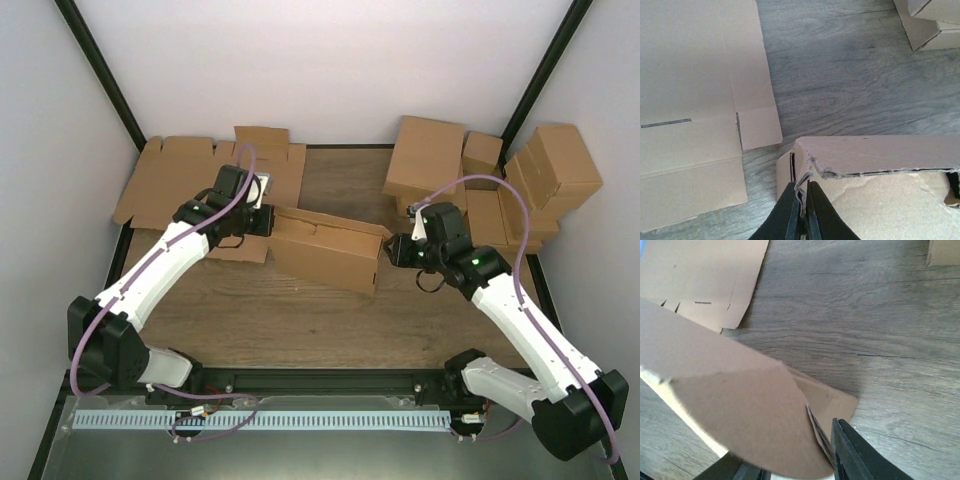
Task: Fold the paper box
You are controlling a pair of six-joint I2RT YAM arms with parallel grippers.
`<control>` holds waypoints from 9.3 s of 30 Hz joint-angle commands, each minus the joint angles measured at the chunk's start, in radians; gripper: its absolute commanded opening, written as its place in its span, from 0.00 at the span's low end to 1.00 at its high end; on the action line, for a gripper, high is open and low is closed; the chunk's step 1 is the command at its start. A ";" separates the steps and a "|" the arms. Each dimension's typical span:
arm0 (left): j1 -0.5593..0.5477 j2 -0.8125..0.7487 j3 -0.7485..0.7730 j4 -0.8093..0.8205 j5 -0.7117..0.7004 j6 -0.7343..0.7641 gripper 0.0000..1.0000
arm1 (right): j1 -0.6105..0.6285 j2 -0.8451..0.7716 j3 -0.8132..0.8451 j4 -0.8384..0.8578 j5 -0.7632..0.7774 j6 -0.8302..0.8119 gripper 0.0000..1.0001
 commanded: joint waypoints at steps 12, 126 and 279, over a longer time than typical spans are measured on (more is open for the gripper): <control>-0.071 0.018 -0.004 -0.063 -0.047 -0.039 0.04 | 0.186 0.100 0.203 -0.211 0.152 -0.005 0.31; -0.125 -0.106 -0.209 -0.029 -0.086 -0.003 0.04 | 0.429 0.168 0.122 -0.328 0.466 0.385 0.01; -0.121 -0.239 -0.332 0.097 -0.053 -0.118 0.09 | 0.429 0.054 0.020 -0.176 0.440 0.287 0.18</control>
